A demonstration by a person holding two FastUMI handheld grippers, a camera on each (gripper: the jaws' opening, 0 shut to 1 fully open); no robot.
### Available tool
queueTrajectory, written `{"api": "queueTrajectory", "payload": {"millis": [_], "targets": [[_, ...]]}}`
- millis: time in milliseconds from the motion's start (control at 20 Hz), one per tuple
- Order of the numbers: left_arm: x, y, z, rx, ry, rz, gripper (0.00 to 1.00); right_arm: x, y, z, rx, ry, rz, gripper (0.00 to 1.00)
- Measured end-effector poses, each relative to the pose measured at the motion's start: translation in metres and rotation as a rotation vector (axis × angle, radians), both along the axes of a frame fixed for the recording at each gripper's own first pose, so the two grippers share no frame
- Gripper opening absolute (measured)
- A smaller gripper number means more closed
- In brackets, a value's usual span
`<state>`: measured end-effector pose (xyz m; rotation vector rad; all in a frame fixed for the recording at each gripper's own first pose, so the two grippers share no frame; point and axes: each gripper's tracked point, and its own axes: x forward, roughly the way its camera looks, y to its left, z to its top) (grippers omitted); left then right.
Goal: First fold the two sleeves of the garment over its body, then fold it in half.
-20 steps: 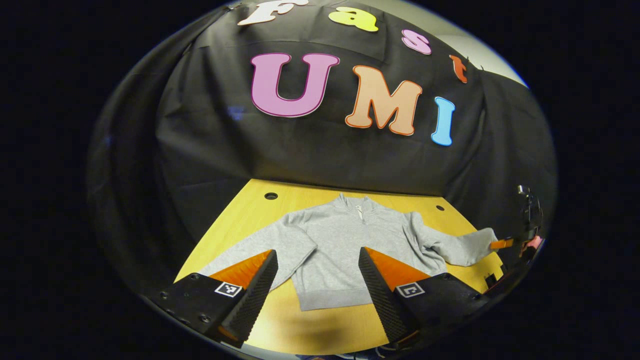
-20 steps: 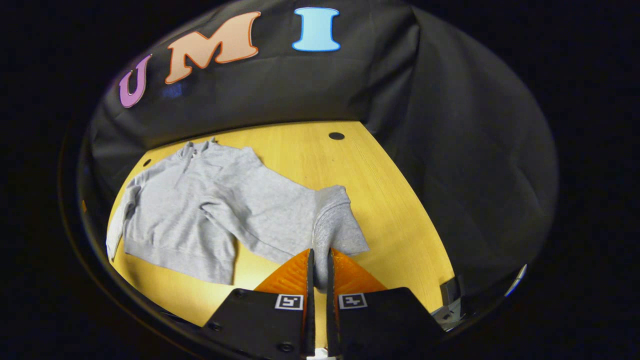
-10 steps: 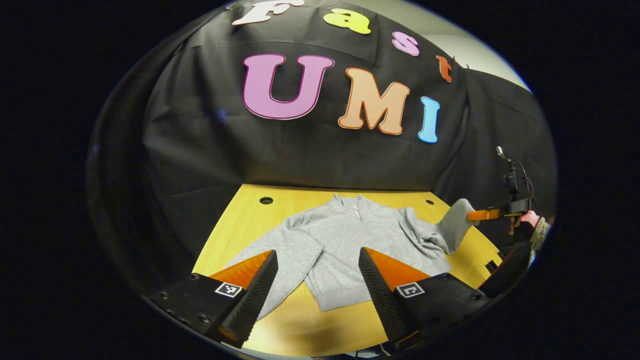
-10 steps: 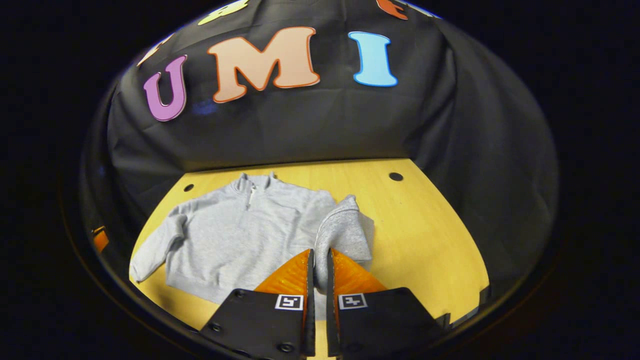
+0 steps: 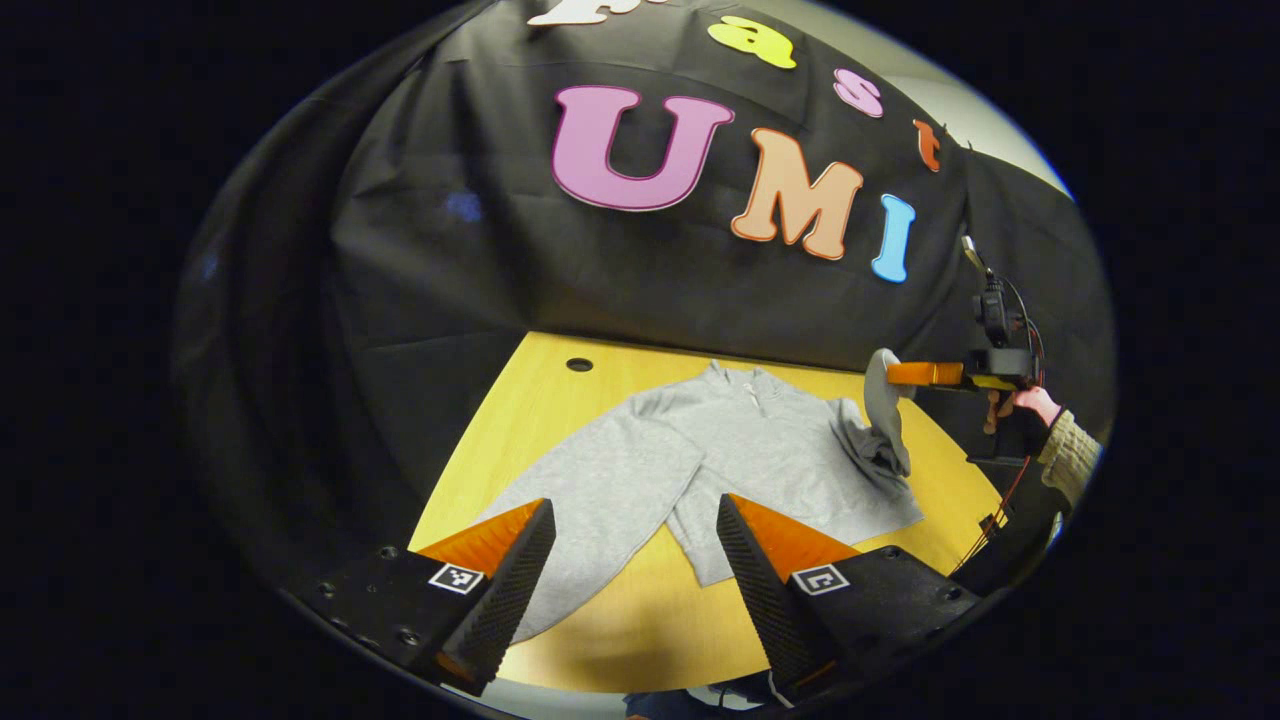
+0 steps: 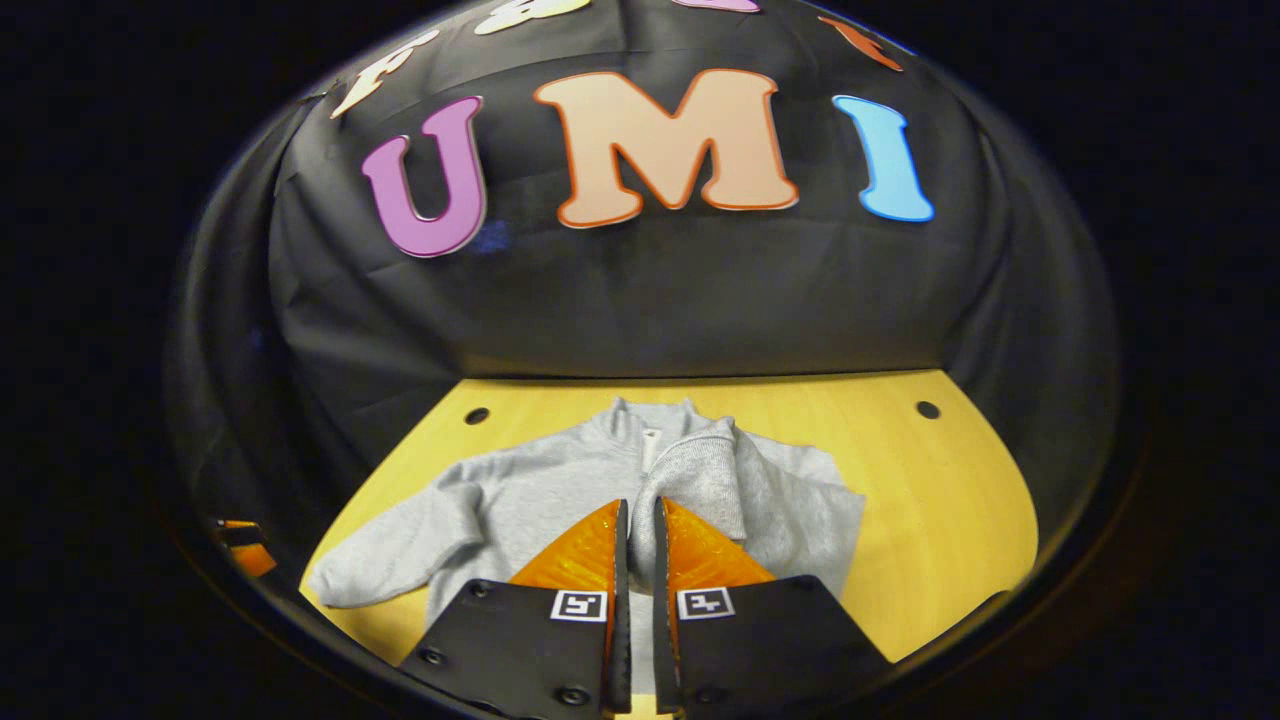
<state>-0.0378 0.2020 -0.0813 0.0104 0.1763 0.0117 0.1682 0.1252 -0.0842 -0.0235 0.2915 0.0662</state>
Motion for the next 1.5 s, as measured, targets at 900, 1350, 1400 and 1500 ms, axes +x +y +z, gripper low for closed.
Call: {"api": "queueTrajectory", "payload": {"millis": [900, 1350, 1400, 1500], "targets": [[-0.024, 0.100, -0.083, -0.085, 0.165, 0.304, 0.96, 0.086, 0.222, -0.082, 0.117, 0.111, 0.331, 0.15], [0.000, 0.132, -0.142, -0.107, 0.282, 0.367, 0.96, 0.102, 0.167, -0.063, 0.016, 0.044, 0.318, 0.98], [0.003, 0.135, -0.146, -0.102, 0.287, 0.370, 0.96, 0.101, 0.158, -0.057, -0.004, 0.022, 0.304, 0.98], [0.008, 0.134, -0.152, -0.084, 0.296, 0.380, 0.96, 0.098, 0.144, -0.048, -0.040, 0.001, 0.287, 0.98]]}}
